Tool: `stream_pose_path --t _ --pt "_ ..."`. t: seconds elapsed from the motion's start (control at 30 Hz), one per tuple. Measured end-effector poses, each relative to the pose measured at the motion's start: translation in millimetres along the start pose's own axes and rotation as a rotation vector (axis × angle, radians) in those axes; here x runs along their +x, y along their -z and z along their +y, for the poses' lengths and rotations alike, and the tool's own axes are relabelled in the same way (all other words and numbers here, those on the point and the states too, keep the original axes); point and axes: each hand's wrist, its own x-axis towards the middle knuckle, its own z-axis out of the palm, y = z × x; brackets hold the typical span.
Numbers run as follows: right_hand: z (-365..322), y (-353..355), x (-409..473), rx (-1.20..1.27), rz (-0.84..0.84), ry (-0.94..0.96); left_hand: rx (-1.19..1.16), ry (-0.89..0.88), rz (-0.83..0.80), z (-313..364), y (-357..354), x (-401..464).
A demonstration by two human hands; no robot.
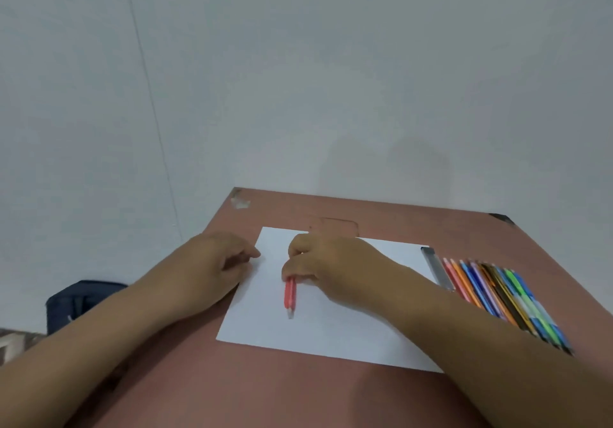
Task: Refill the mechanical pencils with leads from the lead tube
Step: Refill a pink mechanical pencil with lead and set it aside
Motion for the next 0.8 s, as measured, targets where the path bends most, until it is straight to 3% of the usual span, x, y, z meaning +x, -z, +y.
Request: stream_pose_path --t 0.13,0.27,0.4,0.5,0.7,0.8 --pt "5 -5 -8 0.015 0.09 -0.058 -0.057 -0.051 -0.028 15 -2 12" --pt "6 14 -13 0.65 0.283 -0.424 -0.056 -0.187 -0.075 34 -5 33" --pt "10 26 -17 0.929 0.501 -0.592 -0.215 -0.249 -0.076 65 -5 53" --pt "16 31 -21 1.027 0.61 -0.67 -0.351 -0.267 -0.034 88 -1 64" --pt "36 35 -35 1.183 0.825 -0.738 -0.046 -0.232 0.041 104 1 73" --pt "41 36 -39 1.279 0.882 -0.782 -0.184 -0.255 0.059 95 -20 85"
